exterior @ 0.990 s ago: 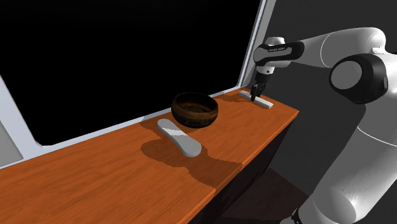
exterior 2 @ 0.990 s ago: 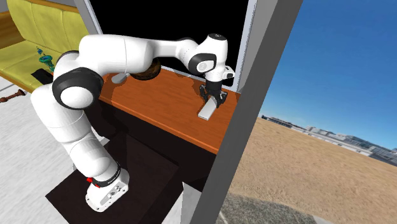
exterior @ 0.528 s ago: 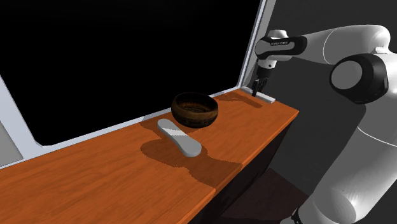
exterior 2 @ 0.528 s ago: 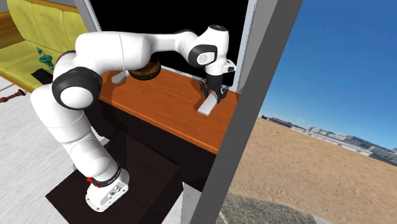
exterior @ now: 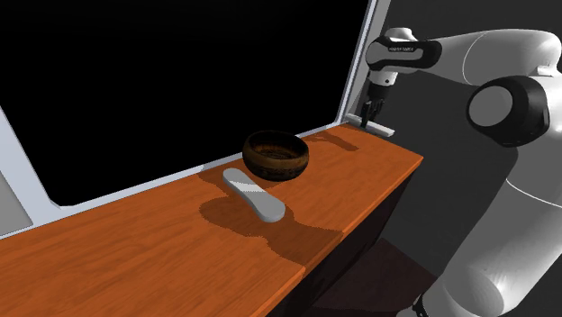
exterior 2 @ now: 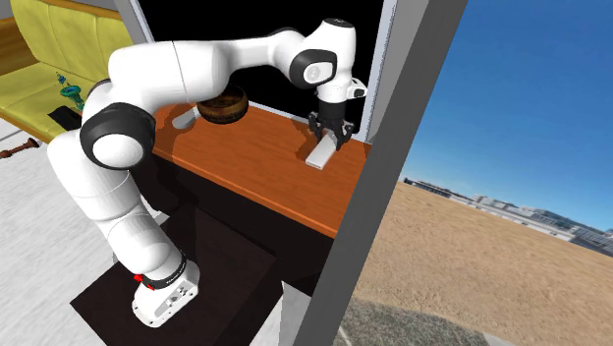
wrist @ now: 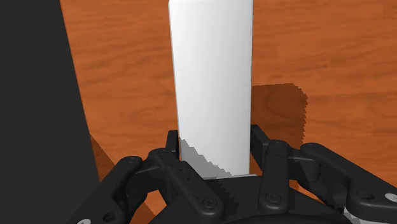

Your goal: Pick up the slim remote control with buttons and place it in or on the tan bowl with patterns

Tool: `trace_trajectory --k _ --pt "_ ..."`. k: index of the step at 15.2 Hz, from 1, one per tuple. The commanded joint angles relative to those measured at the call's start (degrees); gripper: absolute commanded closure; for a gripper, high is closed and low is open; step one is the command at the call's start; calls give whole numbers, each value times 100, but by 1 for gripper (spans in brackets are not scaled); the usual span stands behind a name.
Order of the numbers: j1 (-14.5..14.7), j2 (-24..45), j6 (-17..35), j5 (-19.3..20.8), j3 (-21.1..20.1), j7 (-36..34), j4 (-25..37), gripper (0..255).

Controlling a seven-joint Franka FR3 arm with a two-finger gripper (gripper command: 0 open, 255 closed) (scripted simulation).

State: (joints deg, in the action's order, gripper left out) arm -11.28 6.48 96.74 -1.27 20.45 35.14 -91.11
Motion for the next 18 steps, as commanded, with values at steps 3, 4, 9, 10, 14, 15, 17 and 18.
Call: trace_trajectory --k 3,4,9,10,14,15,17,18 --pt "-11 49 -329 -18 4 7 374 255" --pt "-16 66 -412 -24 7 11 473 255" --pt "-47 179 -839 -64 20 39 1007 255" --pt "-55 208 -928 -75 23 46 1122 255" --pt "-98 347 -1295 -127 38 77 1621 255" --pt "-111 389 -1391 -143 42 86 1756 255" --pt "-141 481 -1589 -178 52 105 2041 255" --pt "-151 510 -1648 -190 54 111 2127 255"
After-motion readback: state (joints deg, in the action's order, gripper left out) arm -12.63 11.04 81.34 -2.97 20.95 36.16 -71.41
